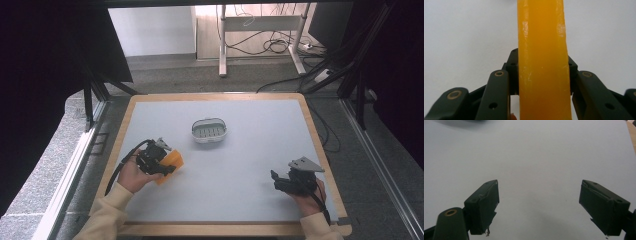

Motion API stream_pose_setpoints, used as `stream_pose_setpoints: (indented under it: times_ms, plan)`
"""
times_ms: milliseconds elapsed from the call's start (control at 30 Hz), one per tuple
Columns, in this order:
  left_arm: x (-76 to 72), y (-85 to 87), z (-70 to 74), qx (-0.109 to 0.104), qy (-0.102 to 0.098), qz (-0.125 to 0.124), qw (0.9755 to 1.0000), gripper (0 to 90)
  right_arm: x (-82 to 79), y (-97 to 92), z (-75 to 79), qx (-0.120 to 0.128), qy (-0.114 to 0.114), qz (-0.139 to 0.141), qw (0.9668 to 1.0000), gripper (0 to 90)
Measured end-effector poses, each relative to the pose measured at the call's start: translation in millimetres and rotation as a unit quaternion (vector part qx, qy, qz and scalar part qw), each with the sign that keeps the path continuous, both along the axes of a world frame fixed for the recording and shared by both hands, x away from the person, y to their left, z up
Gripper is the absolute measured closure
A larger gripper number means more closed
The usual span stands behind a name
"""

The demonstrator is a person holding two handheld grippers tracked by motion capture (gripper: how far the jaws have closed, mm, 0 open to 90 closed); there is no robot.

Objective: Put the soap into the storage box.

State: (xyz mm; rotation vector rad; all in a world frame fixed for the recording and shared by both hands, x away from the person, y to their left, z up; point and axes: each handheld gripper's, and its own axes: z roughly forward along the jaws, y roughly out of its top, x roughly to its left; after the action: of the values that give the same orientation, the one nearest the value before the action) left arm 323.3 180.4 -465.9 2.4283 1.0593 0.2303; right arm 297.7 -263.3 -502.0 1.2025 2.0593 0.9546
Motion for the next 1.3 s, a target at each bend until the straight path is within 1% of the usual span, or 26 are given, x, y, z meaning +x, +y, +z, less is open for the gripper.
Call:
stream_pose_setpoints:
  times_ms: [67, 133, 433, 567, 633, 667, 767, 867, 900, 967, 1067, 1233, 1300]
  plan:
    - [0.5, 0.0, 2.4, -0.003, -0.005, 0.000, 1.0000, 61.5, 0.0, 0.5, -0.5, -0.002, 0.000, 0.000, 1.0000, 16.7]
    - [0.7, 0.1, 4.8, -0.004, -0.007, -0.002, 1.0000, 61.5, -0.2, 1.0, -0.7, -0.002, 0.001, 0.000, 1.0000, 16.7]
    - [-0.1, -0.5, 19.4, -0.006, -0.020, -0.010, 0.9997, 61.5, -0.1, 1.5, -2.7, -0.003, 0.005, -0.003, 1.0000, 16.6]
    - [1.4, -2.1, 24.4, -0.012, -0.026, -0.012, 0.9995, 61.5, -0.2, 1.8, -3.2, -0.006, 0.005, -0.002, 1.0000, 16.6]
    - [2.8, -3.2, 25.5, -0.014, -0.029, -0.014, 0.9994, 61.5, -0.4, 1.7, -3.1, -0.006, 0.005, -0.001, 1.0000, 16.6]
    - [3.4, -3.6, 26.3, -0.011, -0.027, -0.017, 0.9994, 61.5, -0.6, 1.6, -3.1, -0.005, 0.003, 0.001, 1.0000, 16.6]
    - [5.0, -5.2, 25.8, -0.012, -0.030, -0.018, 0.9993, 61.5, -1.2, 1.5, -2.5, -0.002, -0.001, 0.004, 1.0000, 16.6]
    - [6.4, -5.3, 25.6, -0.012, -0.030, -0.019, 0.9993, 61.5, -1.2, 1.6, -2.8, -0.003, -0.001, 0.005, 1.0000, 16.6]
    - [6.7, -5.6, 25.1, -0.013, -0.032, -0.017, 0.9993, 61.5, -1.0, 1.7, -2.9, -0.003, -0.001, 0.006, 1.0000, 16.6]
    - [6.7, -5.3, 24.7, -0.013, -0.041, -0.018, 0.9989, 61.6, -0.9, 2.3, -2.9, -0.003, -0.001, 0.007, 1.0000, 16.6]
    - [7.3, -5.1, 24.0, -0.017, -0.040, -0.022, 0.9988, 61.5, -1.1, 3.7, -2.9, -0.003, -0.002, 0.011, 0.9999, 16.7]
    - [9.1, -8.4, 24.9, -0.020, -0.043, -0.028, 0.9985, 61.6, -0.9, 4.3, -3.4, -0.004, 0.000, 0.012, 0.9999, 16.6]
    - [10.2, -10.7, 26.8, -0.018, -0.044, -0.031, 0.9984, 61.6, -0.9, 3.9, -3.2, -0.004, -0.001, 0.011, 0.9999, 16.6]
